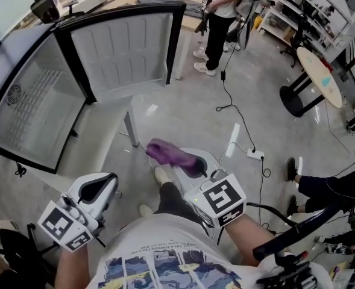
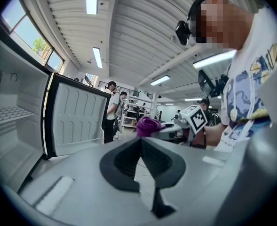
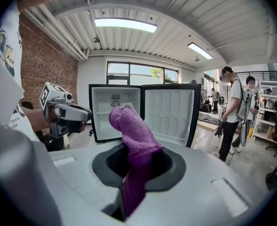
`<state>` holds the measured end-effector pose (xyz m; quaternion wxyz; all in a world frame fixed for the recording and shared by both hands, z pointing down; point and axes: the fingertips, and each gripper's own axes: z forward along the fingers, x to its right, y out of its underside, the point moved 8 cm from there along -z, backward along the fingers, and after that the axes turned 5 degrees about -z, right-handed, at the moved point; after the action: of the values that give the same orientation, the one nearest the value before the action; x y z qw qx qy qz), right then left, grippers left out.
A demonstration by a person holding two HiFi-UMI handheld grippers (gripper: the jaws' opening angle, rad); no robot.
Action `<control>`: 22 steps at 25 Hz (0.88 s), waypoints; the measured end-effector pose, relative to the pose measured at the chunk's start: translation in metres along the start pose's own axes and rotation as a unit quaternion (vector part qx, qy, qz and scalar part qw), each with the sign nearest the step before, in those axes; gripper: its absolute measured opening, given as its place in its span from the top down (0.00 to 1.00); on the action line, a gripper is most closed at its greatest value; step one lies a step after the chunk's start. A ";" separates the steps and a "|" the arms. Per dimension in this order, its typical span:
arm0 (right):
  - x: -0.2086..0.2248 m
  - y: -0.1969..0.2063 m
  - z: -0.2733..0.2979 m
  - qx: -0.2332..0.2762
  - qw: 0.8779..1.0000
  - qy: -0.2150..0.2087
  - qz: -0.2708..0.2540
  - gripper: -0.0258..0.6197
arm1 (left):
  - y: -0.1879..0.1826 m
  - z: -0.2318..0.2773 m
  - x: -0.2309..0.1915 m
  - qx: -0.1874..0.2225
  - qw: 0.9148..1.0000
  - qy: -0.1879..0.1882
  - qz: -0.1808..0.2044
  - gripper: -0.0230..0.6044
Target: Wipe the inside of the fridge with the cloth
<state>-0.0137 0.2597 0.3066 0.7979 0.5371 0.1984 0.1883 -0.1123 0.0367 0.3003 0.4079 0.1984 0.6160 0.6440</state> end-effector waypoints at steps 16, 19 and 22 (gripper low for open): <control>0.026 -0.010 -0.040 0.041 0.998 -0.033 -0.030 0.88 | -0.016 0.037 0.036 0.006 1.000 -0.018 -0.003 0.96; 0.038 -0.005 -0.049 0.042 0.998 -0.030 -0.039 0.88 | -0.018 0.053 0.045 0.000 1.000 -0.014 0.002 0.96; 0.050 0.004 -0.057 0.043 0.998 -0.031 -0.033 0.88 | -0.014 0.071 0.052 -0.003 1.000 -0.010 0.001 0.96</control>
<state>-0.0006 0.3315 0.2851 0.7855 0.5699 0.1993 0.1360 -0.0847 0.1202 0.2858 0.4141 0.2045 0.6096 0.6443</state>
